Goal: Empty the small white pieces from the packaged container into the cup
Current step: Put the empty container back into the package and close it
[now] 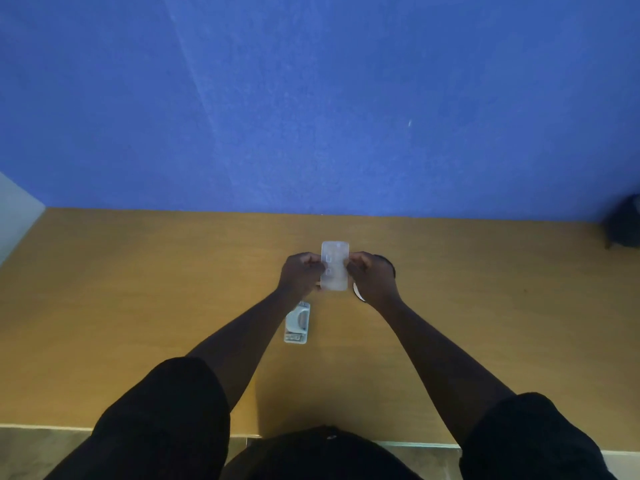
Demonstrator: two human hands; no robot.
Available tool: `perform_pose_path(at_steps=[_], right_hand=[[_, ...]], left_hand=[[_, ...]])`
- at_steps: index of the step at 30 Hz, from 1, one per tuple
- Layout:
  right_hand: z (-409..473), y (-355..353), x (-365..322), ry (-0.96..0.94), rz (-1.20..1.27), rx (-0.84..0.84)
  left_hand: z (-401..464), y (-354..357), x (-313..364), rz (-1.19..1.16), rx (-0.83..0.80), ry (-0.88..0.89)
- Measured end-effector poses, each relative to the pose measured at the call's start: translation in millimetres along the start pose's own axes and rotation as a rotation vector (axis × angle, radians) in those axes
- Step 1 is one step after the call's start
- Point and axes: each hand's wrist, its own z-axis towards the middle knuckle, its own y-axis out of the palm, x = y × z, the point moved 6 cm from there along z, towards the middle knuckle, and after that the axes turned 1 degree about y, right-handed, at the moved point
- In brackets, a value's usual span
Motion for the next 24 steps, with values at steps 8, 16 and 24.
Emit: perform_pose_path(at_steps=[8,16,24], right_hand=[[-15.3,84.0,-4.2,0.082,-0.179,-0.193],[-47.7,146.4,10.8,0.339,-0.304,-0.34],[-53.8,169.5,9.7,0.421,-0.344,-0.303]], left_hand=[[-1.0,-93.3,-33.2,0.008,0.143,-0.106],[-6.0,-140.1,-61.4,-0.031,0.116,-0.169],[-10.1,-161.9,-72.0,-0.036,0.051,-0.191]])
